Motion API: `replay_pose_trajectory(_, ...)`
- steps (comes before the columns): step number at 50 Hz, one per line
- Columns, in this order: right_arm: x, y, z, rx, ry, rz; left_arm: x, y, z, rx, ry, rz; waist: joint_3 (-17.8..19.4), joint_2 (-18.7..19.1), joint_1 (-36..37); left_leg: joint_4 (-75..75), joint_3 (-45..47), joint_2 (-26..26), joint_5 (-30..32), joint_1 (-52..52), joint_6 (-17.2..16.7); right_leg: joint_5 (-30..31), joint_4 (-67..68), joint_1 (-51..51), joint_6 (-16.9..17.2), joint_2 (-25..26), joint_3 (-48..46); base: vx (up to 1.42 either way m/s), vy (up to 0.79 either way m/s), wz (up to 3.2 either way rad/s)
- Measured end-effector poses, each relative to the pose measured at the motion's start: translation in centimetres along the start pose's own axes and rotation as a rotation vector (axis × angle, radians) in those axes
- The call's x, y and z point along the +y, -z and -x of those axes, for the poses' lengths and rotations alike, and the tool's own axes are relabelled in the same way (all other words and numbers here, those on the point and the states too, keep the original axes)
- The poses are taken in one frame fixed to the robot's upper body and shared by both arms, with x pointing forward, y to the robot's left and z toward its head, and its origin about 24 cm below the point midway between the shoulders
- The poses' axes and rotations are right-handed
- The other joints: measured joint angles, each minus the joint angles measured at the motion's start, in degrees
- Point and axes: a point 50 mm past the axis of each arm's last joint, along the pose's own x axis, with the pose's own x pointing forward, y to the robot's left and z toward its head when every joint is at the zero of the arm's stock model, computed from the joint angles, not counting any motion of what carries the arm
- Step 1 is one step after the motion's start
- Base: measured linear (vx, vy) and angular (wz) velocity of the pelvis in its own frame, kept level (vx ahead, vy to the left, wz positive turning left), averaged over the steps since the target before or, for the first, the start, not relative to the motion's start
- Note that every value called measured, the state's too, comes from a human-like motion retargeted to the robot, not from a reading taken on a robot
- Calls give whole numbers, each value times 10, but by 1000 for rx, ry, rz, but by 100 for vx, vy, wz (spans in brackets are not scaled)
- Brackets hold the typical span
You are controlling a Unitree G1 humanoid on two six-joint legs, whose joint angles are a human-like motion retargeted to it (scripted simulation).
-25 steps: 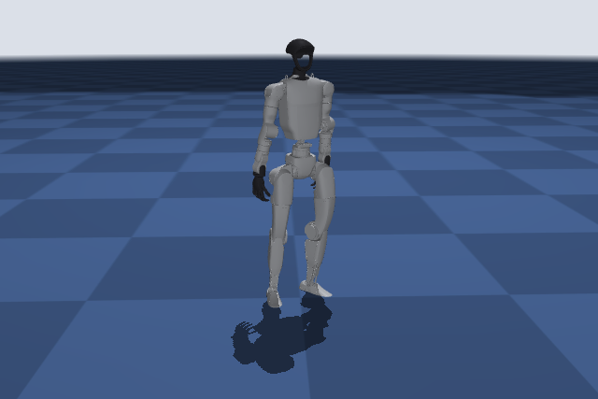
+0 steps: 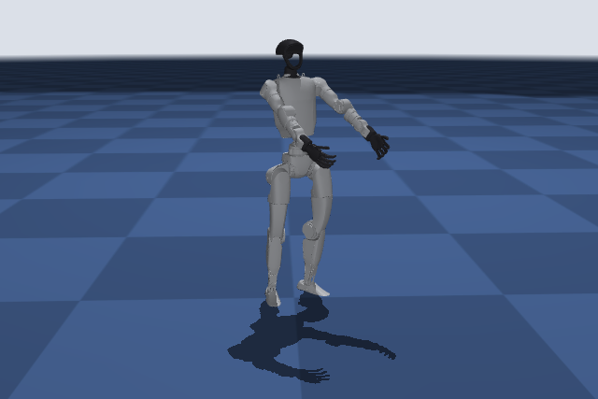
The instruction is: Upper body actions
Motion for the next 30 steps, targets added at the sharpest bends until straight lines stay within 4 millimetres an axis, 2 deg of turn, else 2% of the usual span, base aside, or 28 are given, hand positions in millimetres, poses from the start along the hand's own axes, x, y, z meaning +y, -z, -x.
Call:
replay_pose_trajectory(4, 19, -69, 1, -192, -13, 18, -24, -65, 4, -189, 27, 45, -6, -4, 5, 0, 1, 1, 1, -2, 0, 1, 2, -4, 0, 0, 2, 0, 0, 0)
replay_pose_trajectory(8, 32, -129, 13, -367, -12, 83, -45, -114, 14, -329, 39, 30, -10, -7, 8, 0, 2, 2, 2, -9, 0, 3, 3, -12, 0, -1, 2, 0, 0, 0)
replay_pose_trajectory(10, 35, -153, 21, -439, 2, 142, -53, -133, 20, -378, 49, 12, -12, -9, 10, -1, 2, 2, 3, -14, 0, 3, 3, -17, 1, -1, 1, -5, -3, 2)
replay_pose_trajectory(13, 32, -175, 31, -500, 64, 204, -61, -153, 28, -429, 62, 0, -18, -9, 11, -1, -1, 3, 4, -23, -1, 3, 1, -24, 2, -1, -1, -2, -1, 2)
replay_pose_trajectory(16, 27, -189, 39, -559, 123, 199, -64, -168, 34, -468, 60, 8, -28, -8, 9, -2, -5, 2, 5, -31, 0, 3, 0, -29, 3, -2, -4, 0, 0, 0)
replay_pose_trajectory(20, 16, -194, 45, -611, 199, 118, -67, -177, 39, -508, 36, 60, -36, -6, 9, -3, -6, 0, 5, -35, 0, 2, -1, -31, 3, -3, -6, 0, 1, 2)
replay_pose_trajectory(25, 7, -190, 46, -624, 263, 59, -64, -179, 40, -533, 9, 128, -40, -5, 9, -2, -6, -2, 3, -34, 0, 1, -1, -30, 4, -5, -7, 0, 0, 0)
replay_pose_trajectory(30, 5, -189, 46, -617, 281, 137, -57, -175, 38, -528, 1, 130, -44, -2, 5, -3, -7, -4, 3, -33, 0, 0, -2, -29, 4, -6, -9, 0, 0, 0)
